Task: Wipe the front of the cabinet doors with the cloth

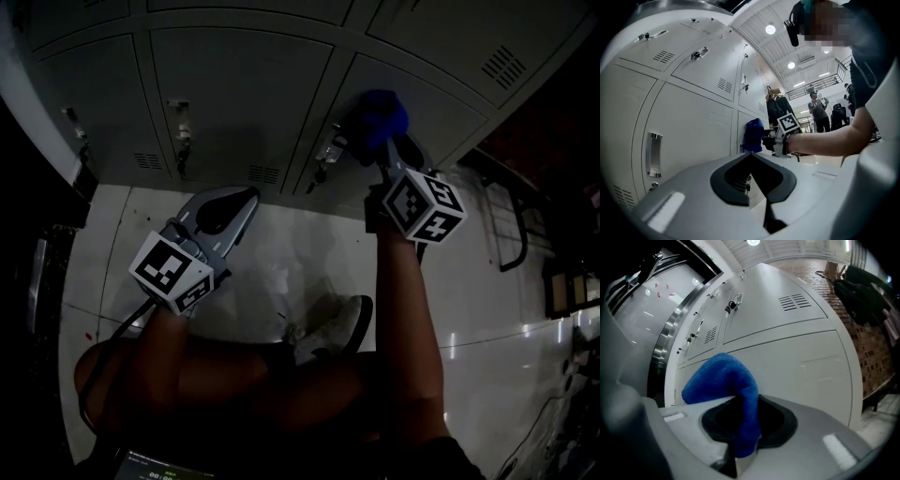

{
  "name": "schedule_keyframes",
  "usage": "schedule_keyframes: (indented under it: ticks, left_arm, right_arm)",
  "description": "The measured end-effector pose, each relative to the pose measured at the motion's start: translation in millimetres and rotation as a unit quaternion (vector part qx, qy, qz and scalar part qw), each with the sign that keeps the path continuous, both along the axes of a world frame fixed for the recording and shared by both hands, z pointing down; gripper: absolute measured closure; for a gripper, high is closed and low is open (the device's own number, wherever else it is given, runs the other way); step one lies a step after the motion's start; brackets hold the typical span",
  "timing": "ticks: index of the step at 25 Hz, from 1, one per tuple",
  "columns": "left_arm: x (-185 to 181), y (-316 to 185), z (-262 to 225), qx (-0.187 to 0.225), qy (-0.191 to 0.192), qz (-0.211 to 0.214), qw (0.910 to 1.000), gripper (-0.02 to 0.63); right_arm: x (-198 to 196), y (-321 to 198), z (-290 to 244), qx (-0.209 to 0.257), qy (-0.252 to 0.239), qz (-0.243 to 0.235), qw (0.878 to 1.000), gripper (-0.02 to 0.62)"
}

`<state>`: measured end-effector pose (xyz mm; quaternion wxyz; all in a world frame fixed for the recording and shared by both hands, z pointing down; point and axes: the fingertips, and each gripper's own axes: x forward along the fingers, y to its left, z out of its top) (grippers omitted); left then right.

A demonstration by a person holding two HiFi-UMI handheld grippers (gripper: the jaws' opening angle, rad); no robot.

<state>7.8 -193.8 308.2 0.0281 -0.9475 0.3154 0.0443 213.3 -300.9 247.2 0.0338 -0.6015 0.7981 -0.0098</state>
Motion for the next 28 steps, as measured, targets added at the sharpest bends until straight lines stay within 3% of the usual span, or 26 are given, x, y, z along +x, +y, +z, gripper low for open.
schedule_keyframes:
  ticks: [10,20,24,28]
  left_arm:
    - [4.4,4.8,3.5,0.0,-0.008,0.005,1.0,0.601]
    - [5.2,5.2,4.9,-0.003,-0.009,0.006,0.9999,0.601]
    - [5.6,5.4,5.4,-0.002,-0.01,0.006,0.9999,0.601]
    - [4.5,3.9,4.4,-0.002,-0.008,0.004,1.0,0.601]
  right_arm:
    - [74.8,12.2,1.7,0.0,-0.032,0.077,0.997,0.529]
    - [176.1,29.9,4.1,-0.001,-0.069,0.177,0.982,0.529]
    - [193.1,34.2,7.9,-0.002,-0.086,0.193,0.977,0.529]
    - [179.2,35.6,6.4,0.004,-0.096,0.188,0.977,0.529]
